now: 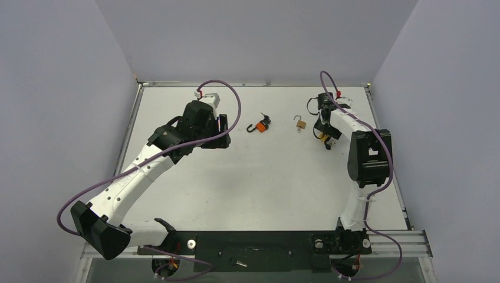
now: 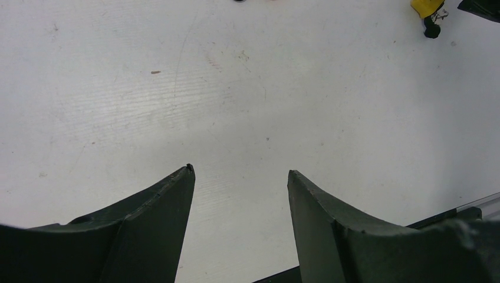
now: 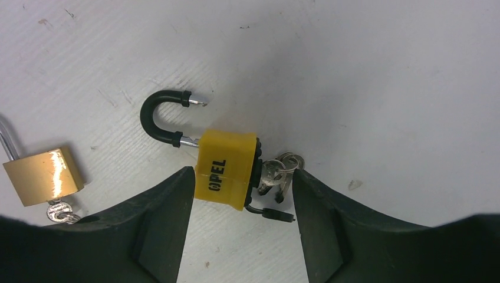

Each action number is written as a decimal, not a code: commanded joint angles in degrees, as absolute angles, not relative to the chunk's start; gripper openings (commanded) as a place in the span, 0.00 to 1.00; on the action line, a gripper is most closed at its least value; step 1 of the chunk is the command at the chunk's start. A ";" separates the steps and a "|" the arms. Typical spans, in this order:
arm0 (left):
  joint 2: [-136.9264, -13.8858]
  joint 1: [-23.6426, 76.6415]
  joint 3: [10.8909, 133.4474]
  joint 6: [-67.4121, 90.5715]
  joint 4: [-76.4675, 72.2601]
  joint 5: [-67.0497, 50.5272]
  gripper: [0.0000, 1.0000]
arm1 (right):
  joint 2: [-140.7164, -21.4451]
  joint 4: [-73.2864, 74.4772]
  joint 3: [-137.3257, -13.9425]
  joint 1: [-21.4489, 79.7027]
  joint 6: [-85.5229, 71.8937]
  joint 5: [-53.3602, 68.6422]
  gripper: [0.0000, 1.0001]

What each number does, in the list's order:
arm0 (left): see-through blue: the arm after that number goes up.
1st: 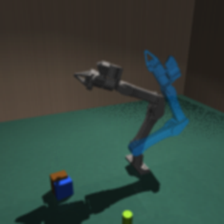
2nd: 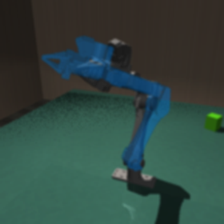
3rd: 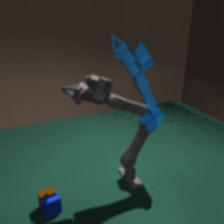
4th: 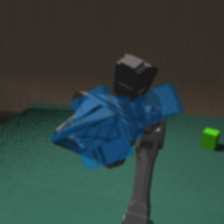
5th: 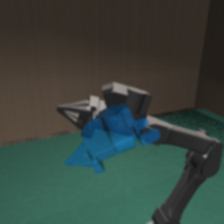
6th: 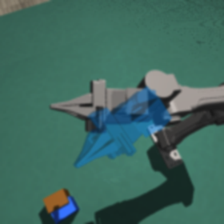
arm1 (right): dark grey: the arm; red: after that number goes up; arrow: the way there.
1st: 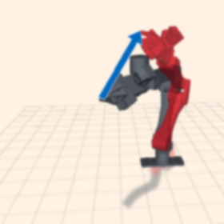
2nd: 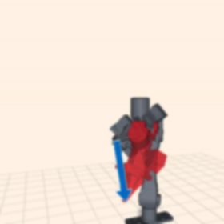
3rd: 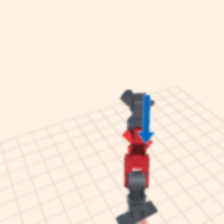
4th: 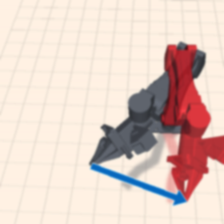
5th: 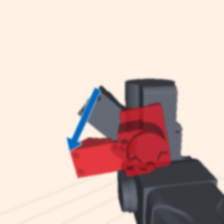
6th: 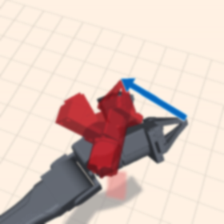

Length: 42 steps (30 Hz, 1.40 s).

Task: Lock with the key
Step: Pick up the lock from the center of the board.

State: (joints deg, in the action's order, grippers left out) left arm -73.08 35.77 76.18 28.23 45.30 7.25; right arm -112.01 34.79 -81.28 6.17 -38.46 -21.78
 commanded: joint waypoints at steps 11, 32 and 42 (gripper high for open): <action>-72.00 35.35 78.30 28.12 45.41 7.74 0.57 | -115.50 33.64 -83.08 7.73 -39.96 -23.31 0.27; -73.77 37.27 79.47 20.17 20.85 -20.92 0.57 | -74.99 40.38 -74.21 31.75 -32.13 2.47 0.00; -69.68 42.82 85.55 3.21 26.77 -27.97 0.57 | -64.56 43.93 -79.14 40.01 -35.67 15.75 0.00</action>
State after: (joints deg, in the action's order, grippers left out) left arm -72.58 41.93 80.60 11.27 26.04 -22.33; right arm -67.92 44.21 -73.97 39.48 -33.93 9.80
